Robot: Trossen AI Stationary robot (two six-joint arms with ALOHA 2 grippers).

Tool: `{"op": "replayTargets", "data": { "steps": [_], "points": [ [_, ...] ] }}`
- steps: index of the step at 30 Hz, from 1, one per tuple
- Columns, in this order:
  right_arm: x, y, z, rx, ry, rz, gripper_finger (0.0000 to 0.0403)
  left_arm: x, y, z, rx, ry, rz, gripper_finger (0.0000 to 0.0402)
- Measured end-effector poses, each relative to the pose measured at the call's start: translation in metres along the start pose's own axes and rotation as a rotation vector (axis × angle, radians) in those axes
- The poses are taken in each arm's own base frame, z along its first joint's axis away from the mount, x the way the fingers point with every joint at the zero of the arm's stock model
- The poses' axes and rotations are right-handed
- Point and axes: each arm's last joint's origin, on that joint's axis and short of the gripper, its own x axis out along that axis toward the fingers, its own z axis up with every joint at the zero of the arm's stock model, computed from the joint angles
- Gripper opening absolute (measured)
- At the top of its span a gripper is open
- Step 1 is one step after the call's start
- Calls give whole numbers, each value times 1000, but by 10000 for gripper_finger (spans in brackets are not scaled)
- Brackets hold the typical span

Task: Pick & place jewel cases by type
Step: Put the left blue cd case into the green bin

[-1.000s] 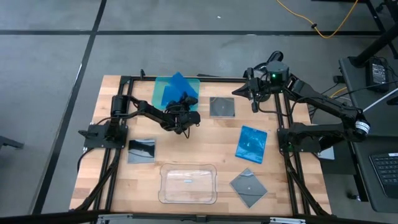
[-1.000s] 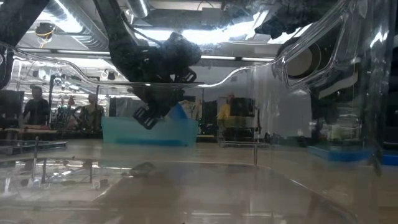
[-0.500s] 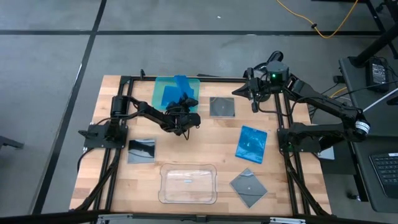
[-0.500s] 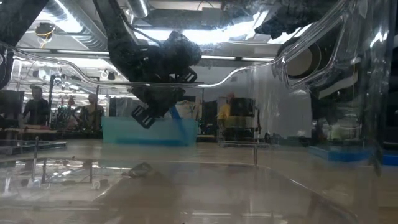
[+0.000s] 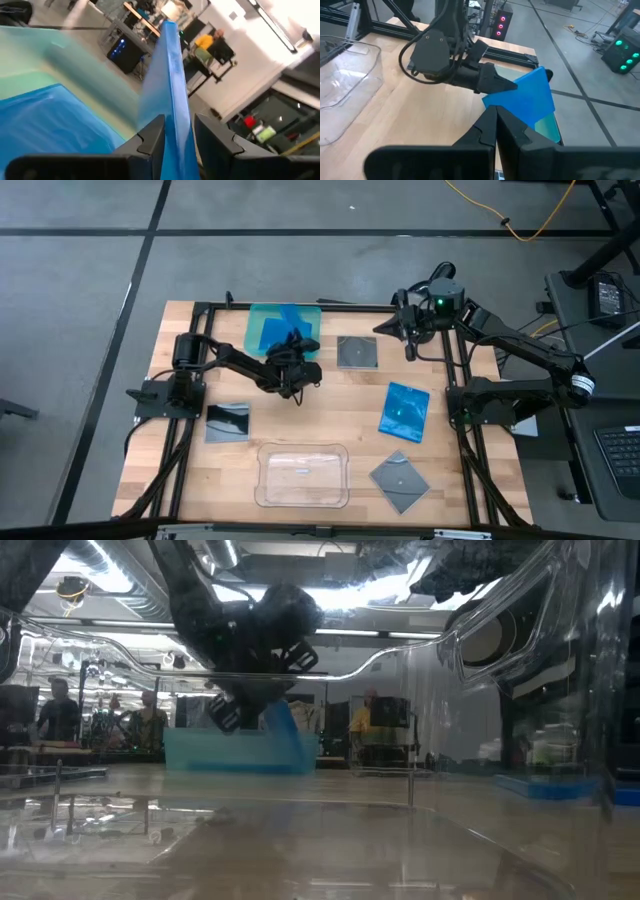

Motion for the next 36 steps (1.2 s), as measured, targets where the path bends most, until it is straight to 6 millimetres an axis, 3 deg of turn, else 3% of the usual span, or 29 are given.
{"op": "replayTargets", "data": {
  "steps": [28,36],
  "points": [
    [0,1,-2,-15,19,15,10,-13,21,40,212,165,45,97],
    [0,1,-2,-15,20,13,10,-17,25,61,290,254,95,91]
  ]
}}
